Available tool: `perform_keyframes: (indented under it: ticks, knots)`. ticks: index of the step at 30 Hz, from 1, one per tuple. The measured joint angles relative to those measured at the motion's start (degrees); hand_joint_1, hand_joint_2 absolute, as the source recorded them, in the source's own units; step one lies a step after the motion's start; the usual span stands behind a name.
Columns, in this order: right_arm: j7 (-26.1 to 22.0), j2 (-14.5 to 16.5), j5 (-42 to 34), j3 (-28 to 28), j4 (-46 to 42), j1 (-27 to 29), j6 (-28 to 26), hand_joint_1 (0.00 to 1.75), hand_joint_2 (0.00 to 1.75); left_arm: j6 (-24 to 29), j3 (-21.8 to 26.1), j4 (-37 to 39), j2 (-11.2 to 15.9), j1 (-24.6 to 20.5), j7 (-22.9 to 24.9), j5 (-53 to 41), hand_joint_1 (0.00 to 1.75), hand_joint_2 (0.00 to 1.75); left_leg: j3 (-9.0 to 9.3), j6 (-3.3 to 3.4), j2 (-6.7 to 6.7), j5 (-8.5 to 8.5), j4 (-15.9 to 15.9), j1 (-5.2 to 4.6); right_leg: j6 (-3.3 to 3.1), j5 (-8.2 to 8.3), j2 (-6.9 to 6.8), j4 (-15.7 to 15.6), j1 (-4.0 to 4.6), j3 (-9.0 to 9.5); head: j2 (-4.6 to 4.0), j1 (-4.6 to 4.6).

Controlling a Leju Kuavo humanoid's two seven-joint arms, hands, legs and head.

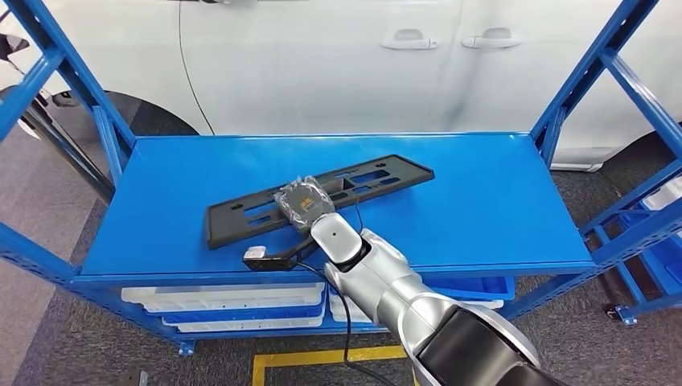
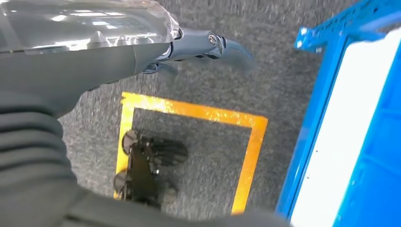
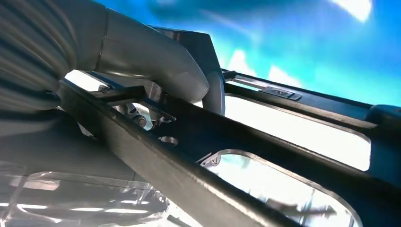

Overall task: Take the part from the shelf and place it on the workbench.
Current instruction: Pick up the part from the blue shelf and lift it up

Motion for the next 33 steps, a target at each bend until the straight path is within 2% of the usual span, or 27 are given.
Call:
perform_keyframes:
  ticks: [2,3,4,5,7,8,9,11,13,14,15,17,18,19,20,22,23,24,25,28,29,30,32,33]
  knots:
    - [-1.9,-0.1,-2.5,-1.3,-1.6,-0.3,-3.4,1.75,1.75,0.6,-0.2,0.0,0.0,-0.1,0.3,-0.3,0.00,1.75,0.01,0.20,0.04,-0.08,0.0,-0.03,0.45,-3.03,-0.11,7.8,-0.35,-4.05,0.00,0.00]
    - [-3.0,-0.3,-4.0,-2.1,-2.7,-0.4,-4.8,1.75,1.75,0.9,-0.2,0.0,0.0,-0.1,0.4,-0.4,0.00,1.75,0.06,0.24,0.03,-0.13,0.0,-0.04,0.57,-3.34,-0.15,10.1,-0.50,-5.42,0.00,0.00]
    - [-4.3,-0.5,-5.7,-3.0,-4.1,-0.4,-5.9,1.75,1.75,1.0,-0.3,0.0,0.0,-0.1,0.4,-0.5,0.00,1.75,0.14,0.24,-0.01,-0.19,0.0,-0.03,0.59,-2.53,-0.17,10.3,-0.61,-5.78,0.00,0.00]
    - [-5.8,-0.8,-7.9,-4.0,-6.4,-0.3,-6.6,1.75,1.75,1.0,-0.3,0.0,0.0,-0.1,0.3,-0.5,0.00,1.75,0.26,0.19,-0.06,-0.26,0.0,-0.03,0.50,-0.67,-0.17,8.1,-0.68,-5.02,0.00,0.00]
    - [-9.8,-1.7,-14.3,-6.3,-13.0,0.1,-7.3,1.75,1.75,1.1,-0.4,0.0,0.0,-0.2,-0.2,-0.5,0.00,1.75,0.48,-0.06,-0.18,-0.46,0.1,-0.12,-0.05,3.67,-0.18,0.2,-0.57,-1.64,-0.01,0.00]
    - [-12.4,-2.3,-18.9,-7.7,-17.5,0.7,-7.3,1.75,1.75,1.0,-0.5,0.0,0.0,-0.2,-0.4,-0.4,0.00,1.75,0.49,-0.27,-0.25,-0.55,0.1,-0.20,-0.36,4.93,-0.20,-3.2,-0.41,-0.22,0.00,0.00]
    - [-15.2,-3.0,-24.4,-9.0,-22.5,1.6,-6.8,1.75,1.75,1.0,-0.5,0.0,0.1,-0.3,-0.5,-0.4,0.00,1.75,0.45,-0.51,-0.31,-0.61,0.1,-0.27,-0.62,5.42,-0.22,-5.3,-0.23,0.63,0.00,0.00]
    - [-21.1,-4.9,-37.6,-11.4,-33.9,4.2,-5.1,1.75,1.75,0.8,-0.6,0.0,0.1,-0.3,-0.5,-0.3,0.00,1.75,0.45,-1.13,-0.40,-0.66,-0.1,-0.30,-1.04,5.17,-0.28,-6.3,0.01,0.99,0.00,0.00]
    - [-26.1,-6.5,-50.8,-13.5,-45.6,7.4,-3.1,1.75,1.75,0.6,-0.7,0.0,0.4,-0.3,-0.5,-0.3,0.00,1.75,0.43,-1.70,-0.29,-1.32,0.3,-0.21,-1.56,5.31,-0.42,-7.0,-0.28,1.53,0.00,-0.01]
    - [-27.9,-7.1,-55.7,-14.5,-50.8,8.8,-2.2,1.75,1.75,0.5,-0.7,0.0,0.5,-0.3,-0.4,-0.3,0.00,1.75,-0.09,-1.90,-0.20,-2.40,1.7,-0.21,-1.82,5.41,-0.48,-7.4,-0.47,1.86,0.01,-0.01]
    - [-29.0,-7.7,-58.9,-15.2,-55.7,10.0,-1.5,1.75,1.75,0.5,-0.7,0.0,0.6,-0.3,-0.4,-0.2,0.00,1.75,-1.19,-2.04,-0.09,-4.02,4.5,-0.18,-2.04,5.42,-0.54,-7.7,-0.59,2.17,0.01,-0.01]
    - [-30.7,-8.8,-63.9,-16.4,-63.1,12.2,1.1,1.75,1.75,0.5,-0.7,0.0,0.7,-0.3,-0.3,0.1,0.00,1.75,-4.50,-2.29,-0.03,-7.53,12.2,-0.19,-2.36,5.23,-0.51,-7.8,-0.47,2.48,-0.01,0.00]
    - [-31.8,-9.2,-67.5,-16.9,-66.0,13.7,4.0,1.75,1.75,0.6,-0.7,0.0,0.8,-0.3,-0.3,0.6,0.00,1.75,-5.81,-2.36,-0.03,-8.31,14.9,-0.18,-2.46,5.11,-0.46,-7.7,-0.40,2.64,-0.01,0.00]
    - [-32.9,-9.7,-73.2,-17.4,-68.8,15.6,8.4,1.75,1.75,0.7,-0.7,0.0,0.9,-0.2,-0.3,1.1,0.00,1.75,-6.23,-2.38,-0.02,-7.98,15.7,-0.18,-2.48,4.97,-0.36,-7.7,-0.34,2.82,-0.01,0.00]
    - [-33.9,-10.1,-80.9,-17.7,-71.8,17.8,14.2,1.75,1.75,0.7,-0.6,0.0,1.1,-0.1,-0.4,1.6,0.00,1.75,-5.56,-2.31,-0.02,-6.55,14.2,-0.19,-2.44,4.79,-0.26,-7.7,-0.30,3.05,0.00,0.00]
    - [-35.1,-11.0,-95.6,-17.6,-77.4,22.2,24.9,1.75,1.75,0.4,-0.3,0.0,1.5,0.2,-0.8,2.2,0.00,1.75,-1.97,-1.87,-0.02,-2.63,6.7,-0.23,-2.19,4.29,-0.08,-7.4,-0.17,3.52,0.01,0.00]
    - [-35.5,-11.4,-100.8,-17.3,-79.7,24.2,29.3,1.75,1.75,0.2,-0.2,0.0,1.7,0.4,-1.1,2.4,0.00,1.75,-0.25,-1.59,-0.04,-1.43,3.1,-0.33,-2.01,4.04,-0.02,-7.2,-0.04,3.60,0.01,0.00]
    - [-35.9,-11.8,-103.2,-16.8,-81.6,26.1,32.2,1.75,1.75,-0.1,-0.2,0.0,1.8,0.5,-1.3,2.6,0.00,1.75,0.82,-1.33,-0.08,-0.94,0.9,-0.44,-1.78,3.88,0.00,-7.0,0.05,3.58,0.00,0.00]
    - [-36.0,-12.1,-104.3,-16.3,-83.1,27.8,34.6,1.75,1.75,-0.2,-0.1,0.0,1.9,0.7,-1.5,2.8,0.00,1.75,1.27,-1.09,-0.12,-1.10,0.0,-0.59,-1.53,3.79,0.01,-6.9,0.11,3.51,0.00,-0.01]
    - [-36.2,-12.8,-103.7,-14.2,-85.2,32.0,38.1,1.75,1.75,-0.5,0.1,0.0,2.1,1.2,-1.7,3.2,0.00,1.75,1.51,-0.34,-0.14,-0.99,-0.5,-0.46,-0.74,3.27,-0.02,-6.5,0.04,3.42,-0.01,-0.01]
    - [-36.4,-13.1,-103.5,-13.4,-85.5,33.1,38.9,1.75,1.75,-0.6,0.1,0.0,2.1,1.3,-1.6,3.3,0.00,1.75,1.61,-0.05,-0.12,-0.88,-0.7,-0.29,-0.44,2.39,-0.05,-5.4,0.00,2.97,-0.01,0.00]
    - [-36.6,-13.5,-103.4,-12.6,-85.6,34.1,39.7,1.75,1.75,-0.7,0.2,0.0,2.1,1.4,-1.4,3.3,0.00,1.75,1.69,0.23,-0.06,-0.72,-0.9,-0.12,-0.12,0.83,-0.10,-3.0,-0.10,1.92,0.00,0.00]
    - [-37.3,-14.3,-103.3,-11.1,-85.7,35.9,41.0,1.75,1.75,-0.9,0.4,0.0,2.1,1.6,-0.6,3.6,0.00,1.75,1.61,0.47,0.03,-0.59,-0.9,-0.14,0.38,-3.04,-0.16,4.6,-0.47,-1.49,0.00,0.00]
    - [-37.6,-14.7,-103.2,-10.4,-85.7,36.9,41.5,1.75,1.75,-1.0,0.5,0.0,2.1,1.8,-0.2,3.7,0.00,1.75,1.55,0.49,0.07,-0.53,-0.8,-0.14,0.55,-4.29,-0.18,7.9,-0.67,-2.92,0.00,0.00]
